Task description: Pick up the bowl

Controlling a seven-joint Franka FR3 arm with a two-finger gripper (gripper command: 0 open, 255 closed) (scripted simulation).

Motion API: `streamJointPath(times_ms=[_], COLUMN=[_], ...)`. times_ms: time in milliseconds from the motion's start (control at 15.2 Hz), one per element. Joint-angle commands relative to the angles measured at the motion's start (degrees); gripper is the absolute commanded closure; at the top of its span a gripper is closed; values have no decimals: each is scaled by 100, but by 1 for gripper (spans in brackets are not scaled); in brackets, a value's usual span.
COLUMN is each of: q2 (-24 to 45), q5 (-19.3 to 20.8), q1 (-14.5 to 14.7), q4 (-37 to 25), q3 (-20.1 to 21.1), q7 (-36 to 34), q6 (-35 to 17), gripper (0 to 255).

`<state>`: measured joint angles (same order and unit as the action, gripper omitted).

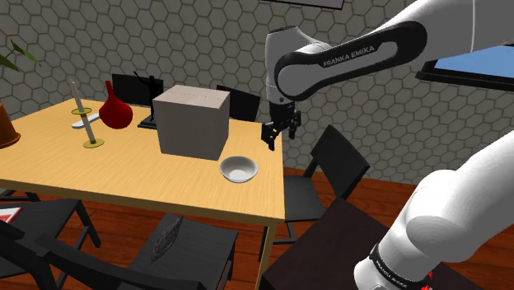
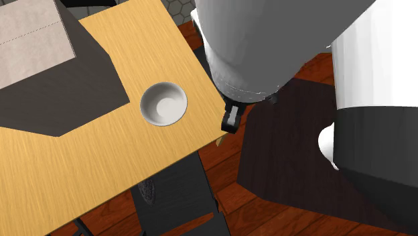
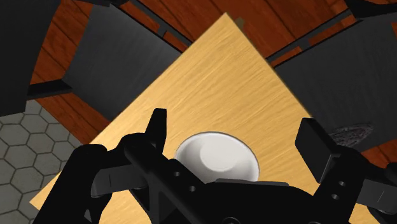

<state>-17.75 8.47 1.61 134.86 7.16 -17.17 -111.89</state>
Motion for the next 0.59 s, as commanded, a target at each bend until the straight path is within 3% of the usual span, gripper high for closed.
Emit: streamJointPath(times_ms=[0,528], q2=[455,2326], q5=[181,1126], q1=[-24,9], q4=[-142,-1132], q3=[99,314], q7=[-225,-1223], q6=[-282,-893], gripper=[0,0])
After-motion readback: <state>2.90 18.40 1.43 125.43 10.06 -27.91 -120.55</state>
